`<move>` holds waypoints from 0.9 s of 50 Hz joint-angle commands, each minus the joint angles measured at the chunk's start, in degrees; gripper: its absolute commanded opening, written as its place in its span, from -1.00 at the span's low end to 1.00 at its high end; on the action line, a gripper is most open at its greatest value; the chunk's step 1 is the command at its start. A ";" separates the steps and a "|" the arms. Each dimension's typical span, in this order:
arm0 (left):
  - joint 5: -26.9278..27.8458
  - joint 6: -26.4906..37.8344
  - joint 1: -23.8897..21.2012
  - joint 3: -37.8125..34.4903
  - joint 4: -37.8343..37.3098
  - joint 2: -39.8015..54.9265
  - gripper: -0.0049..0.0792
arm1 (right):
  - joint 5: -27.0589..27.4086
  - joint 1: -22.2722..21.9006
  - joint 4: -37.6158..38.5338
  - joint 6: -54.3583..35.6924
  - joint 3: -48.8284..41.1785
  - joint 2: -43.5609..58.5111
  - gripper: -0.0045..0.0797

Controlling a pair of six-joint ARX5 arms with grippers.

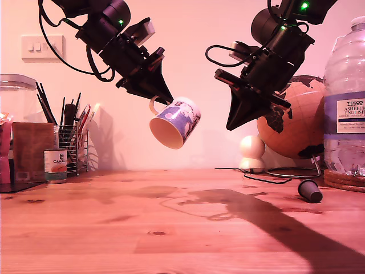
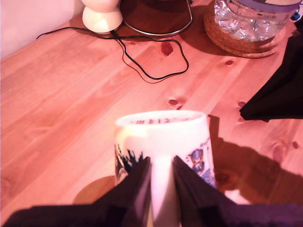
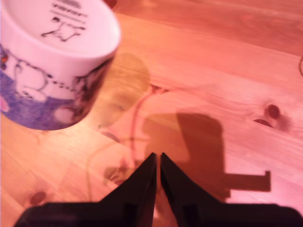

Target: Lift the coffee cup and remove the coffee capsule that is hidden under it

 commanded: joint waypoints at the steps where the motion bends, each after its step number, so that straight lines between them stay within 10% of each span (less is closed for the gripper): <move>1: 2.03 -0.59 0.15 0.90 2.01 -1.33 -0.93 | -0.24 0.00 0.81 0.90 -0.20 1.66 -0.92; 45: 9.09 -3.74 -3.06 0.90 3.23 -1.33 -0.93 | -2.56 0.37 13.53 7.08 -0.20 4.46 -0.92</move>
